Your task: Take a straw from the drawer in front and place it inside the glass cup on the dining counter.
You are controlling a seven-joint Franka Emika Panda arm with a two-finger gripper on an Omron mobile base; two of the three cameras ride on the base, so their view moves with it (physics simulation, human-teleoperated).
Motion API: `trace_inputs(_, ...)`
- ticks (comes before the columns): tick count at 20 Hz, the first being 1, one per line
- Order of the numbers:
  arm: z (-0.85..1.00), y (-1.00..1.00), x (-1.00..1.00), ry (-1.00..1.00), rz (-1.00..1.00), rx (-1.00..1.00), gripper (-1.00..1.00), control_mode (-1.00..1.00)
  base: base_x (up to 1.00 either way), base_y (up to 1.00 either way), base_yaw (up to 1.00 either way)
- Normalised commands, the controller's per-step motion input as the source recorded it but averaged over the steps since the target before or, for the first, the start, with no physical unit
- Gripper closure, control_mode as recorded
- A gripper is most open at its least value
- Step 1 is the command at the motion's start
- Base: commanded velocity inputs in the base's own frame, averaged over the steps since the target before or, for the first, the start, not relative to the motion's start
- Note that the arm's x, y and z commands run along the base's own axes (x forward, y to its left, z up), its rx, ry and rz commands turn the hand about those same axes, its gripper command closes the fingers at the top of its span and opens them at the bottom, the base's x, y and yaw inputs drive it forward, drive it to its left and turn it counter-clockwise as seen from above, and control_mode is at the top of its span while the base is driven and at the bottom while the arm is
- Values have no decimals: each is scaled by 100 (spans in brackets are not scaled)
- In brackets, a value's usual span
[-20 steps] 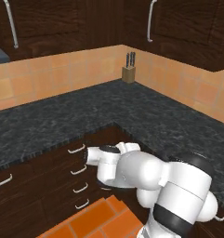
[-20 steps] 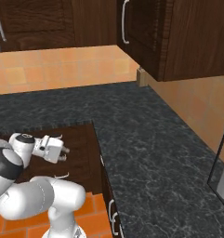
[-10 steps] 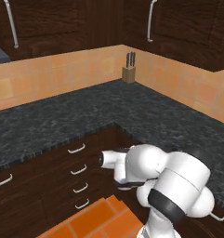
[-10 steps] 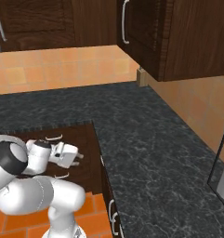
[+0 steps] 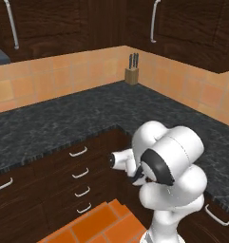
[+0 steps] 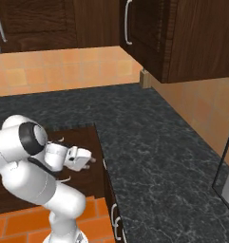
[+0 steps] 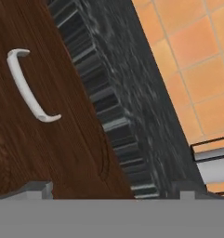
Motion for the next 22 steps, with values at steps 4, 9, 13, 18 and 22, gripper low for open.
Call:
trace_inputs(4,-37,-13,24,0,0,-4,-100,-100,0,0,0)
trace_inputs(9,-29,-5,29,0,0,-8,-100,-100,0,0,0)
trace_inputs(13,-29,0,42,0,0,-10,-100,-100,0,0,0)
trace_inputs(18,-27,-3,49,0,0,-9,-100,-100,0,0,0)
trace_inputs(22,-27,-7,45,0,0,-8,-100,-100,0,0,0)
